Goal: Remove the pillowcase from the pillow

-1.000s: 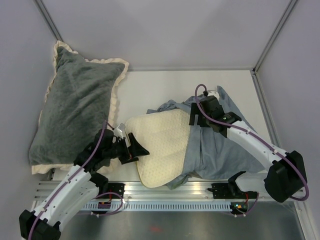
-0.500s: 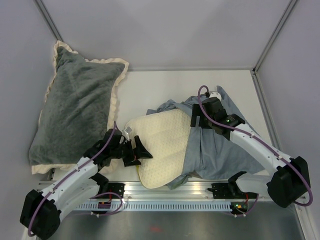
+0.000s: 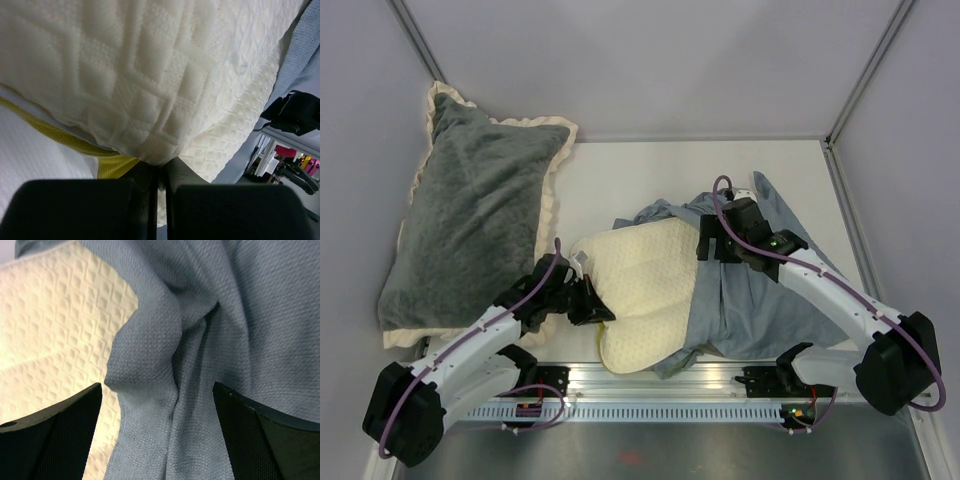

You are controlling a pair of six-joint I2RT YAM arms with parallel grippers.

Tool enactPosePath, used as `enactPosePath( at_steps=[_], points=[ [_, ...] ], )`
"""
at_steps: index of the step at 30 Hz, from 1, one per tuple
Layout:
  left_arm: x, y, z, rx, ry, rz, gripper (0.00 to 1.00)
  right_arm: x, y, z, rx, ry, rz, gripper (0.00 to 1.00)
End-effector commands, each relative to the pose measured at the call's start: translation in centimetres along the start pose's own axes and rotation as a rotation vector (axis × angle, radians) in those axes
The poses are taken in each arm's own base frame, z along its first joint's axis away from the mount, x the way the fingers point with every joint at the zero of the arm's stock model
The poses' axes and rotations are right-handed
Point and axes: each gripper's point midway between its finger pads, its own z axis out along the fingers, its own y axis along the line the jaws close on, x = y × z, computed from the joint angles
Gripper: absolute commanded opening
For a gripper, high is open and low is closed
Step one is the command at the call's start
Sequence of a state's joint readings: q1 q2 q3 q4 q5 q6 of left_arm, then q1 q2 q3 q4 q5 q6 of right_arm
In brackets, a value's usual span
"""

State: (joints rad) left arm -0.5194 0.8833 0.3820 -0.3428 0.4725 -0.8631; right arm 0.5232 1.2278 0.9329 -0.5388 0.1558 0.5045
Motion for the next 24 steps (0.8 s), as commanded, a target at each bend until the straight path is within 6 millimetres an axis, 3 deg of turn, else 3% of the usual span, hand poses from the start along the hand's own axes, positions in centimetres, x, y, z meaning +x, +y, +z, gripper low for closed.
enactPosePath(
  at_steps=[1, 5, 7, 8, 11, 13, 16, 22, 24],
  points=[
    [-2.1, -1.4, -0.3, -0.003, -0.058, 0.101, 0.02, 2.7, 0.4, -0.2, -0.026, 0.077, -0.002, 0.98],
    [-5.3, -4.7, -2.6, 0.004, -0.166, 0.201, 0.02, 5.2, 0.5, -1.1, -0.033, 0.146, -0.004, 0.98],
    [-6.0, -5.2, -3.8, -0.026, -0.198, 0.224, 0.02, 6.2, 1.2, -1.9, -0.062, 0.178, -0.019, 0.98],
    [-7.3, -6.3, -4.9, -0.031, -0.249, 0.259, 0.02, 6.9, 0.8, -2.4, -0.049, 0.207, -0.027, 0.98],
    [-8.6, -7.6, -6.9, -0.057, -0.311, 0.298, 0.02, 8.5, 0.4, -3.0, -0.024, 0.269, -0.054, 0.98],
    [-8.7, -8.1, -7.9, -0.056, -0.333, 0.308, 0.02, 9.6, 0.0, -2.5, -0.013, 0.284, -0.059, 0.98],
    [-8.8, -9.0, -8.8, -0.036, -0.35, 0.316, 0.02, 9.7, -0.4, -1.0, 0.025, 0.255, -0.025, 0.98],
    [-8.6, -10.4, -10.9, -0.011, -0.379, 0.332, 0.02, 10.1, 2.0, 3.4, -0.023, 0.254, 0.055, 0.98],
    [-8.5, -10.4, -11.5, -0.021, -0.385, 0.336, 0.02, 9.8, 2.5, 4.4, -0.032, 0.244, 0.063, 0.92]
  ],
)
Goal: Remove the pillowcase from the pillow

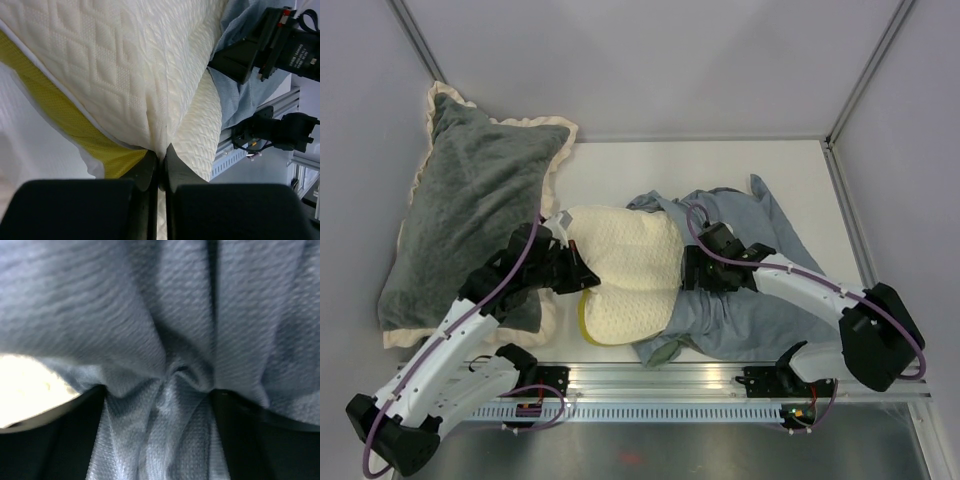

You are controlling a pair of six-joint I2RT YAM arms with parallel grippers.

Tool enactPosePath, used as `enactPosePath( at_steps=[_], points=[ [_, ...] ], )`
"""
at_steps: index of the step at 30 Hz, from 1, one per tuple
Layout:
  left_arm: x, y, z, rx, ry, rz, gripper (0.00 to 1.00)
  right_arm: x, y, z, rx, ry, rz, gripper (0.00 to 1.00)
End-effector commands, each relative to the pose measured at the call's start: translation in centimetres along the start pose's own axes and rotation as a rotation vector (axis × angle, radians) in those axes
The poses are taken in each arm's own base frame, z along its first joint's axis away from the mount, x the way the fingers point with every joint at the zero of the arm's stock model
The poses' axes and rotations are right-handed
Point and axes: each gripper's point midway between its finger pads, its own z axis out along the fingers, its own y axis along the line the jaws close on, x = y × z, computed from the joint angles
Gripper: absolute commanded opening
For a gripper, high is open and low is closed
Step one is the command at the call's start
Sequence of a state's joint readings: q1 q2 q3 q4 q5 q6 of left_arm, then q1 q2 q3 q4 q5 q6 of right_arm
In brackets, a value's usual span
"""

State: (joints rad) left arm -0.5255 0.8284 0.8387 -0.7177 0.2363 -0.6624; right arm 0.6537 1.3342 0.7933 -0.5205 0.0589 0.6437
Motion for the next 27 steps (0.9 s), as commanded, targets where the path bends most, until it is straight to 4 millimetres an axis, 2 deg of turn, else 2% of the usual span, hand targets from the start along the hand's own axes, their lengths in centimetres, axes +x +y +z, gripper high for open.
enactPosePath(
  at_steps=[1, 2, 3, 5, 6, 7, 8, 9, 12, 15, 20, 23, 24, 25, 27],
  points=[
    [-3.9, -2.7, -3.4, 0.053, -0.159, 0.083, 0.02, -1.2, 1.1, 2.8, -0.015, -0.037, 0.054, 0.84],
    [-3.8, -2.7, -3.7, 0.048, -0.154, 0.086, 0.02, -1.5, 1.3, 3.1, -0.013, -0.039, 0.056, 0.81],
    [-3.9, -2.8, -4.0, 0.048, -0.155, 0.091, 0.02, -2.0, 1.6, 3.4, -0.018, -0.048, 0.056, 0.63],
    [-4.2, -3.3, -4.9, 0.057, -0.165, 0.106, 0.02, -2.4, 1.8, 4.2, -0.013, -0.058, 0.07, 0.39],
    [-4.0, -3.3, -5.3, 0.053, -0.161, 0.111, 0.02, -2.9, 1.6, 4.4, 0.004, -0.077, 0.075, 0.15],
    [-4.2, -3.4, -5.9, 0.052, -0.174, 0.119, 0.02, -2.9, 1.2, 4.8, 0.023, -0.08, 0.083, 0.05],
    [-4.3, -3.4, -6.2, 0.048, -0.179, 0.123, 0.02, -3.3, 0.9, 4.9, 0.047, -0.094, 0.102, 0.0],
    [-4.1, -3.2, -6.6, 0.036, -0.176, 0.125, 0.02, -3.7, 0.5, 4.9, 0.072, -0.103, 0.115, 0.0],
    [-4.7, -2.9, -8.1, 0.0, -0.218, 0.144, 0.02, -3.7, -2.8, 5.2, 0.231, -0.091, 0.173, 0.0],
    [-4.9, -2.5, -9.1, -0.031, -0.237, 0.152, 0.02, -4.8, -5.4, 5.0, 0.323, -0.116, 0.202, 0.0],
    [-5.2, -1.0, -11.1, -0.121, -0.288, 0.16, 0.02, -6.4, -9.9, 3.2, 0.447, -0.179, 0.273, 0.0],
    [-5.2, 0.3, -11.9, -0.178, -0.314, 0.155, 0.02, -7.6, -11.5, 1.8, 0.453, -0.247, 0.338, 0.0],
    [-5.0, 0.7, -11.8, -0.194, -0.312, 0.153, 0.02, -7.3, -11.9, 1.7, 0.447, -0.253, 0.353, 0.0],
    [-5.1, 1.2, -11.8, -0.215, -0.319, 0.149, 0.02, -8.2, -11.7, 0.9, 0.416, -0.299, 0.373, 0.0],
    [-4.5, 2.1, -11.3, -0.243, -0.304, 0.144, 0.02, -8.5, -12.4, 0.5, 0.4, -0.318, 0.391, 0.0]
  ],
)
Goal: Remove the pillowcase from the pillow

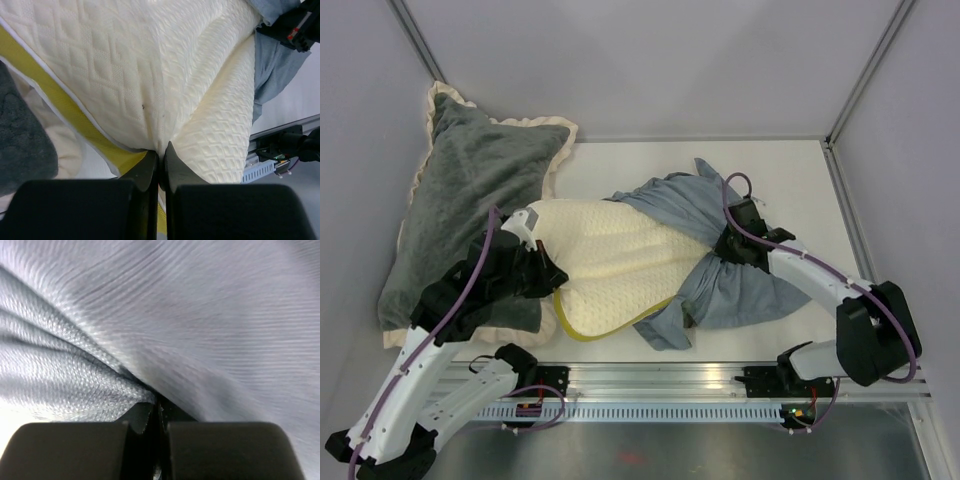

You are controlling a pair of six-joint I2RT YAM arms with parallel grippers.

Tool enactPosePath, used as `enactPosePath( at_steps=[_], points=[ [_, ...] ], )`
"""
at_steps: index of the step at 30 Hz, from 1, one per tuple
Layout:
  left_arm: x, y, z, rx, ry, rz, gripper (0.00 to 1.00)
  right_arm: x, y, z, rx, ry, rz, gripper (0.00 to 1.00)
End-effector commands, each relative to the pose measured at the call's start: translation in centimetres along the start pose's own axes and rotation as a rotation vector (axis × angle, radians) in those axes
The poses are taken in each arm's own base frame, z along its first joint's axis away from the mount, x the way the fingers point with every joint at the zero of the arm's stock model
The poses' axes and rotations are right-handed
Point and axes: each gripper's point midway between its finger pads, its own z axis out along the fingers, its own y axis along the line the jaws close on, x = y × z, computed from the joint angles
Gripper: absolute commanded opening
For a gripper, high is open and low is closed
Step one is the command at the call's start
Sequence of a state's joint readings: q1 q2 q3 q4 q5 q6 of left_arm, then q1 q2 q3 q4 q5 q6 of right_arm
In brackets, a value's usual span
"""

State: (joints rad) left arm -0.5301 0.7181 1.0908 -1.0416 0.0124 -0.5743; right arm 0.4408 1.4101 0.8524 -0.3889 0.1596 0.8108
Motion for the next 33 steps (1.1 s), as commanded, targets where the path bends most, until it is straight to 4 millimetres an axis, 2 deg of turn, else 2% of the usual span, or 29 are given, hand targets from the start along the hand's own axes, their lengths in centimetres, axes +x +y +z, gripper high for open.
enactPosePath(
  at_steps=[1, 6, 9, 10, 15, 16, 17, 18, 19, 20, 21, 23, 24, 26, 29, 33],
  points=[
    [-2.0, 2.1, -2.4, -0.093, -0.138, 0.043, 0.02, -3.6, -7.5, -0.1, 0.264, -0.174, 0.014, 0.0],
    [-0.7, 2.7, -1.0, -0.104, -0.099, 0.033, 0.02, -4.6, -7.2, -0.9, 0.273, -0.182, -0.051, 0.0],
    [-0.1, 3.0, -0.4, -0.112, -0.084, 0.028, 0.02, -3.7, -5.6, -1.0, 0.164, -0.124, -0.121, 0.0],
    [0.0, 3.1, -0.2, -0.114, -0.083, 0.028, 0.02, -3.3, -3.9, -1.1, 0.069, -0.099, -0.133, 0.0],
    [0.7, 3.4, 1.1, -0.119, -0.057, 0.025, 0.02, -2.0, -1.5, -2.4, -0.095, -0.045, -0.194, 0.02],
    [0.6, 3.3, 1.3, -0.116, -0.056, 0.023, 0.02, -2.0, -0.9, -3.2, -0.138, -0.043, -0.212, 0.08],
    [0.7, 3.3, 1.6, -0.122, -0.05, 0.023, 0.02, -1.4, 0.3, -4.0, -0.206, -0.014, -0.223, 0.34],
    [0.5, 3.2, 1.6, -0.12, -0.05, 0.023, 0.02, -1.4, 0.8, -4.7, -0.242, -0.011, -0.228, 0.51],
    [0.3, 3.1, 1.5, -0.12, -0.053, 0.028, 0.02, -1.5, 1.2, -6.0, -0.274, -0.025, -0.231, 0.63],
    [0.0, 3.1, 1.5, -0.125, -0.053, 0.031, 0.02, -2.0, 1.6, -7.0, -0.29, -0.04, -0.23, 0.88],
    [-0.6, 2.8, 1.0, -0.123, -0.072, 0.036, 0.02, -2.4, 1.1, -8.4, -0.278, -0.067, -0.228, 0.98],
    [-1.2, 2.8, 0.5, -0.134, -0.084, 0.043, 0.02, -3.1, 0.6, -9.7, -0.246, -0.101, -0.221, 0.98],
    [-2.0, 2.7, 0.1, -0.143, -0.106, 0.05, 0.02, -3.8, -0.3, -10.7, -0.193, -0.127, -0.207, 0.98],
    [-2.6, 2.7, -0.4, -0.155, -0.122, 0.055, 0.02, -4.7, -0.8, -11.4, -0.149, -0.154, -0.187, 0.98],
    [-3.5, 3.3, -1.4, -0.196, -0.158, 0.064, 0.02, -4.8, -2.5, -11.2, -0.053, -0.155, -0.148, 0.98],
    [-4.1, 4.4, -2.1, -0.261, -0.188, 0.076, 0.02, -2.9, -4.3, -8.5, 0.059, -0.069, -0.08, 0.98]
  ],
)
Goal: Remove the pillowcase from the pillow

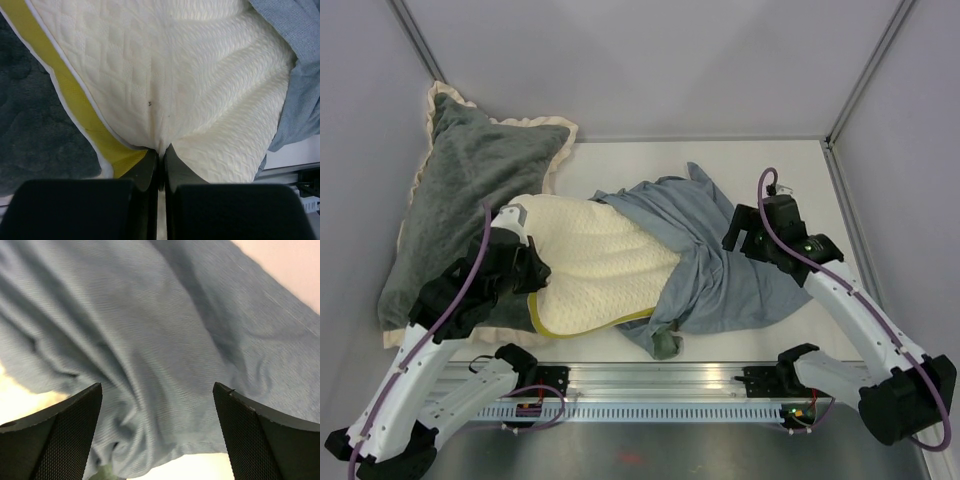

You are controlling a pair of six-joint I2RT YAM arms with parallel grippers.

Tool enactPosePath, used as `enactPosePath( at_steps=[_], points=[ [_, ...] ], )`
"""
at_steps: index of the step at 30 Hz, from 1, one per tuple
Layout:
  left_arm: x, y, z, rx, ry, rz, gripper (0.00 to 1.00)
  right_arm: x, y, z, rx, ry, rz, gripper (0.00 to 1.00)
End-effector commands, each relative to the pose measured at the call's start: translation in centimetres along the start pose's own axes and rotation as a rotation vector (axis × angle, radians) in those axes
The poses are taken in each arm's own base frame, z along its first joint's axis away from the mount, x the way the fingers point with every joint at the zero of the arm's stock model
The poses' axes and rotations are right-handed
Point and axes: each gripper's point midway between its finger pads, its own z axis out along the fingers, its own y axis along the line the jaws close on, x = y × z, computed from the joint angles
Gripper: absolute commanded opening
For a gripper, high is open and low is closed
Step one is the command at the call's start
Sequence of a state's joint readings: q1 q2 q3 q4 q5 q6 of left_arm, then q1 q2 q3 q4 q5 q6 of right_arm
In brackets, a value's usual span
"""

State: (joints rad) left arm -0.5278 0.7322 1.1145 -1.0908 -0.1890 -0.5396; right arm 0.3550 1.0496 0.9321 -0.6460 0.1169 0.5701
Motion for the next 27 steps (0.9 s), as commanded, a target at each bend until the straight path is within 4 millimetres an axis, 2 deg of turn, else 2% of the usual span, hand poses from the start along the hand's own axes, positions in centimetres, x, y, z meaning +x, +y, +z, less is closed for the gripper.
enactPosePath(
  at_steps=[1, 5, 7, 10, 12, 13, 15, 16, 17, 18, 19, 22, 24, 27],
  points=[
    [-2.8, 1.4, -1.5, -0.069, -0.122, 0.032, 0.02, 2.8, -2.9, 1.7, 0.169, 0.1, 0.082, 0.98],
    [-3.0, 1.7, -1.8, -0.076, -0.138, 0.038, 0.02, 5.9, -4.0, 3.7, 0.225, 0.205, 0.1, 0.98],
    [-3.1, 1.8, -2.0, -0.082, -0.144, 0.043, 0.02, 6.3, -4.1, 4.6, 0.216, 0.206, 0.094, 0.98],
    [-3.1, 2.1, -2.1, -0.089, -0.15, 0.046, 0.02, 7.1, -3.2, 5.4, 0.163, 0.237, 0.101, 0.98],
    [-3.0, 2.1, -1.9, -0.09, -0.149, 0.047, 0.02, 7.9, -1.8, 5.8, 0.083, 0.273, 0.116, 0.96],
    [-3.0, 2.1, -1.8, -0.089, -0.147, 0.046, 0.02, 8.6, -1.9, 6.0, 0.076, 0.286, 0.121, 0.94],
    [-2.9, 1.8, -1.8, -0.074, -0.143, 0.047, 0.02, 9.2, -0.7, 6.0, 0.001, 0.307, 0.139, 0.91],
    [-2.8, 1.7, -1.7, -0.07, -0.14, 0.044, 0.02, 10.1, -1.1, 6.2, 0.005, 0.322, 0.144, 0.88],
    [-2.8, 1.5, -1.7, -0.06, -0.139, 0.044, 0.02, 10.1, -1.1, 6.4, 0.0, 0.315, 0.153, 0.86],
    [-2.8, 1.4, -1.7, -0.055, -0.138, 0.043, 0.02, 10.3, -1.1, 6.5, 0.0, 0.314, 0.158, 0.81],
    [-2.8, 1.4, -1.7, -0.055, -0.136, 0.044, 0.02, 10.8, -1.4, 6.6, 0.003, 0.32, 0.163, 0.54],
    [-2.9, 1.3, -1.9, -0.05, -0.141, 0.041, 0.02, 10.8, -1.7, 7.1, 0.025, 0.306, 0.193, 0.0],
    [-2.8, 1.4, -1.9, -0.05, -0.138, 0.039, 0.02, 10.3, -2.2, 7.2, 0.065, 0.288, 0.195, 0.0],
    [-2.7, 1.4, -2.0, -0.049, -0.136, 0.035, 0.02, 7.4, -2.9, 7.2, 0.139, 0.194, 0.174, 0.0]
  ],
)
